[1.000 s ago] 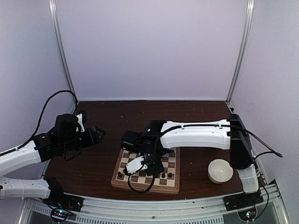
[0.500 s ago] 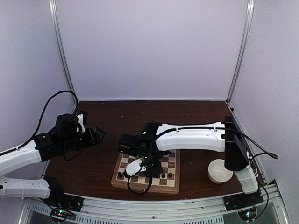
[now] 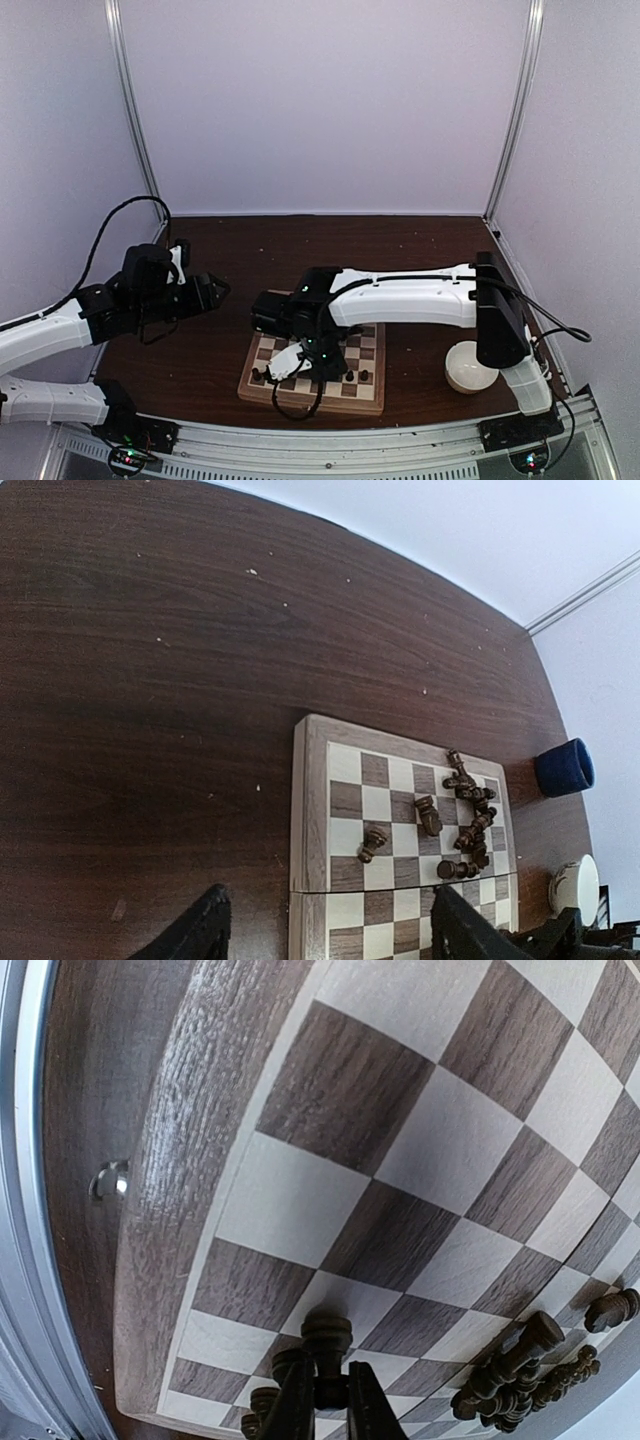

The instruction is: Set up the chess pieces on the board

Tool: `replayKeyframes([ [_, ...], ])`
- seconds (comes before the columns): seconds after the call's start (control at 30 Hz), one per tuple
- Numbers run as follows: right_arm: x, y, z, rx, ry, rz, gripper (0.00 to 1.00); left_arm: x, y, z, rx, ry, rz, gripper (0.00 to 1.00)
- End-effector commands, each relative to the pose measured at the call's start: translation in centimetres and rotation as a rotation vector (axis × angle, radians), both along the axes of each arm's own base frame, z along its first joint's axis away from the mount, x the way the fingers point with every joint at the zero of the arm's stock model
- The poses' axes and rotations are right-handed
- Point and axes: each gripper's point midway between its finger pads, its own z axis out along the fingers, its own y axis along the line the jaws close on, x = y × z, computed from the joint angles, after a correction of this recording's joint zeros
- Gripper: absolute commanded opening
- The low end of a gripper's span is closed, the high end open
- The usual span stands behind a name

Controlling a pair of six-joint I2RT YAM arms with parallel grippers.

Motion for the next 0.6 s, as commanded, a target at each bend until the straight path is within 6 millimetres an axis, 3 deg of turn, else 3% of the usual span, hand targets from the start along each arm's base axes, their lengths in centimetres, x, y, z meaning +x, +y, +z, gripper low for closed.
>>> replayKeyframes([
  [0.0, 0.25, 0.35, -0.33, -0.009, -0.024, 0.012, 0.10, 0.57, -0.43, 0.96, -0.044, -0.026, 0.000, 0.69],
  [0.43, 0.26, 0.56, 0.06, 0.011, -0.024, 0.005, 0.27, 0.71, -0.78, 0.75, -0.050, -0.013, -0.009, 0.68],
  [0.57, 0.24, 0.55, -0.02, 0.009, -0.023, 0.004, 0.27, 0.73, -0.83, 0.76, -0.051, -0.013, -0.011, 0.68],
])
